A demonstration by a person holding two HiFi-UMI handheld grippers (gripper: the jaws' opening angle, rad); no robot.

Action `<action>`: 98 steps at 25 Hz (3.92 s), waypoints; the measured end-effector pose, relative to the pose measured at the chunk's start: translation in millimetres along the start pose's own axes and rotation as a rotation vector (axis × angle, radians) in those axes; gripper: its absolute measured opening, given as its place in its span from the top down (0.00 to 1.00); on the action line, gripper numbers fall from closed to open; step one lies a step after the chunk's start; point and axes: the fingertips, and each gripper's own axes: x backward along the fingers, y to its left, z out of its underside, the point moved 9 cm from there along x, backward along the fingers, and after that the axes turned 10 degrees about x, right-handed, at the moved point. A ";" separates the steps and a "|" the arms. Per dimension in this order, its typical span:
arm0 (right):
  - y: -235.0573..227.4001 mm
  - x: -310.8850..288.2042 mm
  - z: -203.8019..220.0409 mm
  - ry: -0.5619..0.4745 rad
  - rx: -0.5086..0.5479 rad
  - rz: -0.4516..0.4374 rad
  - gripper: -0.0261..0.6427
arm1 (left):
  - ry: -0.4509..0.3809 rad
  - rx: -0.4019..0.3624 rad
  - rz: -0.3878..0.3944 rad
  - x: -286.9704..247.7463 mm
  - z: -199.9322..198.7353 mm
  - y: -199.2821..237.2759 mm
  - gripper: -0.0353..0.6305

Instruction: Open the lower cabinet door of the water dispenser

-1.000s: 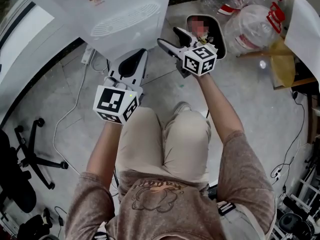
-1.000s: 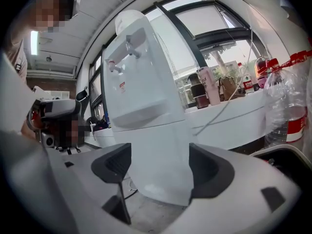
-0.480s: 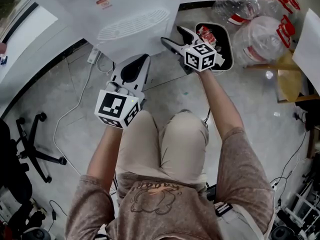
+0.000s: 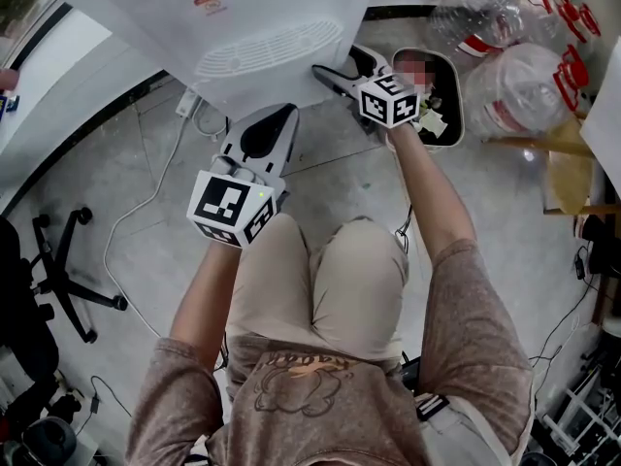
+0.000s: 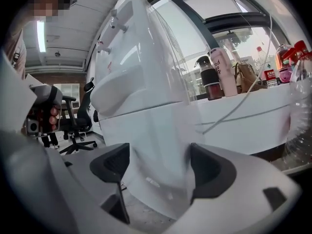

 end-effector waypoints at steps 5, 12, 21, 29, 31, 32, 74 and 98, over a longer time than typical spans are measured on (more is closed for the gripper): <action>1.1 -2.7 -0.8 -0.012 -0.013 0.026 0.41 | 0.005 0.002 -0.001 1.9 1.8 0.2 0.93; 4.6 -0.7 -2.3 0.005 -0.026 0.051 0.42 | 0.001 0.027 0.015 10.4 4.9 -0.2 0.93; 22.8 18.7 2.0 0.039 -0.027 0.088 0.45 | -0.008 0.027 0.053 14.8 3.5 -7.8 0.93; 41.4 36.8 7.8 0.041 -0.042 0.102 0.47 | 0.008 0.027 0.091 17.0 7.6 -18.7 0.93; 46.7 41.9 9.2 0.050 -0.037 0.101 0.47 | 0.013 0.025 0.100 17.5 8.9 -21.4 0.93; 49.3 44.6 9.9 0.054 -0.035 0.098 0.47 | 0.015 0.023 0.103 17.6 9.1 -22.9 0.93; 135.2 119.9 30.2 0.113 0.022 -0.122 0.71 | 0.028 0.021 0.171 30.9 15.5 -49.0 0.93; 195.9 123.3 36.5 0.117 0.065 -0.309 0.93 | 0.054 -0.010 0.155 45.2 23.9 -45.6 0.93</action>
